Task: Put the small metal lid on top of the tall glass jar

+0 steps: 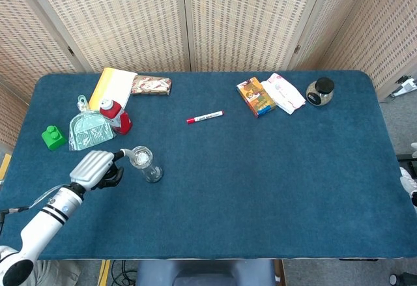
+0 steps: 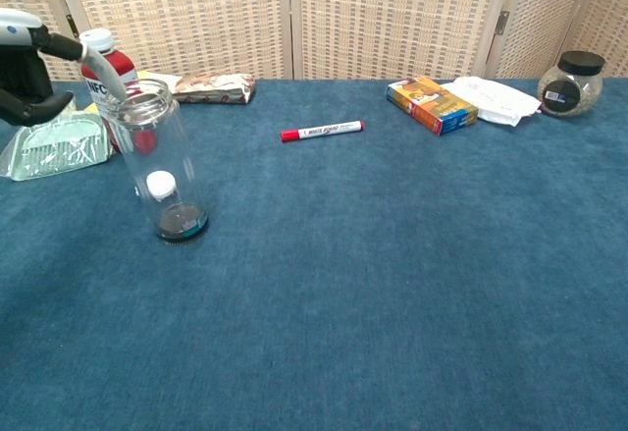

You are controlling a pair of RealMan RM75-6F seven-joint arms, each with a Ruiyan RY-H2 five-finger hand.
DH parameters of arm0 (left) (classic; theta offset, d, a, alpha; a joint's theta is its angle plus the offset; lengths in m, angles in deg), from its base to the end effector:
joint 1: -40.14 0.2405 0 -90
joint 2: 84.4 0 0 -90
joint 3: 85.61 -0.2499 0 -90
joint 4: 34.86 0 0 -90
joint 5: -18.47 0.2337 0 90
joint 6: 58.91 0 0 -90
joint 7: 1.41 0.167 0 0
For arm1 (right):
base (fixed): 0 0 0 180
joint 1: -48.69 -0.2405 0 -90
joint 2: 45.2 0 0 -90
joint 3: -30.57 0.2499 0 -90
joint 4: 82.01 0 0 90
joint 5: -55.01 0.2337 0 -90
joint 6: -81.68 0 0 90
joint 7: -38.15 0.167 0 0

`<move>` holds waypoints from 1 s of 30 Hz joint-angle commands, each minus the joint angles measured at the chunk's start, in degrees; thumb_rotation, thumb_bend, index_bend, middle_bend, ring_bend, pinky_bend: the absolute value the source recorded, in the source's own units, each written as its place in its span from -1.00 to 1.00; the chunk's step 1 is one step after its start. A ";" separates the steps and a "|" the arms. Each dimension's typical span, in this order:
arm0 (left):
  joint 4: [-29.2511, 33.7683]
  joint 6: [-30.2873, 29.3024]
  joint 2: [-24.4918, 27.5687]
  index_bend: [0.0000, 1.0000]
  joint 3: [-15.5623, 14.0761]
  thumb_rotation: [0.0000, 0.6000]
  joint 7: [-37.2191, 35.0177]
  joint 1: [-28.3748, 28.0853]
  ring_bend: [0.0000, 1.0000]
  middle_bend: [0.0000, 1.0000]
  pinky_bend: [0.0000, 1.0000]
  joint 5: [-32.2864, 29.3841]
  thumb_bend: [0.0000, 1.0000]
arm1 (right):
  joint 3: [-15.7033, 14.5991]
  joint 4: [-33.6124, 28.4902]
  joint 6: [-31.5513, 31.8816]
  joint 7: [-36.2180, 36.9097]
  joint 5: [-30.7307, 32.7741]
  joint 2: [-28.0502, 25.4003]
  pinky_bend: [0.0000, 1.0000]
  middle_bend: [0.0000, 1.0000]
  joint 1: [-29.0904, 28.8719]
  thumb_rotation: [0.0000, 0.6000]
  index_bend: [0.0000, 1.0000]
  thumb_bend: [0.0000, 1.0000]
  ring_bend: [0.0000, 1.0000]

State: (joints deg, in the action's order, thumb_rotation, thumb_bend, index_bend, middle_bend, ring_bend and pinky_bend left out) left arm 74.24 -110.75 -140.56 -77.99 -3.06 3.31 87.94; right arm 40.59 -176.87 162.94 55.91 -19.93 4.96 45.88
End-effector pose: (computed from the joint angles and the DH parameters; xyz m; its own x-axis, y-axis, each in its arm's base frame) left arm -0.1622 0.3290 0.0816 0.2875 0.3786 0.8798 0.9371 -0.3010 -0.1766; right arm -0.3449 -0.2197 0.2373 0.2602 0.1116 0.9591 -0.9551 0.1755 0.2387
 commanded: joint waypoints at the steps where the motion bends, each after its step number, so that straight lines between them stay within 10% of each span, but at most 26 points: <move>1: 0.71 -2.30 0.60 -0.44 0.55 1.00 -1.21 1.30 0.93 0.97 1.00 0.55 0.31 | -0.02 0.03 -0.01 0.02 0.01 -0.02 -0.33 -0.32 0.04 1.00 -0.48 -0.55 -0.56; 17: 1.47 -14.15 2.55 -0.48 0.34 1.00 1.85 9.26 0.29 0.36 0.98 -3.19 0.26 | -0.53 -0.71 -1.98 0.36 -0.81 -1.26 -0.33 -0.32 -0.64 1.00 -0.48 -0.54 -0.56; 24: 1.75 -15.95 2.78 -0.53 -0.78 1.00 3.03 12.24 -0.23 -0.20 0.15 -6.21 0.11 | -1.10 -0.70 -3.11 0.77 -2.30 -1.27 -0.33 -0.32 -1.42 1.00 -0.48 -0.54 -0.56; 30: 1.16 -18.54 1.26 -0.56 -2.15 1.00 6.54 14.41 -0.38 -0.35 -0.08 -6.53 0.03 | -1.67 -0.64 -2.96 -0.06 -3.62 -0.63 -0.34 -0.32 -1.73 1.00 -0.48 -0.54 -0.56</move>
State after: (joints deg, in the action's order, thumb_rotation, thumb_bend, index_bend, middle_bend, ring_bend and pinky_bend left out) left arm 75.64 -128.64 -138.82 -79.75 2.77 17.19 81.35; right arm 39.02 -177.49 159.94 55.98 -23.42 4.22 44.19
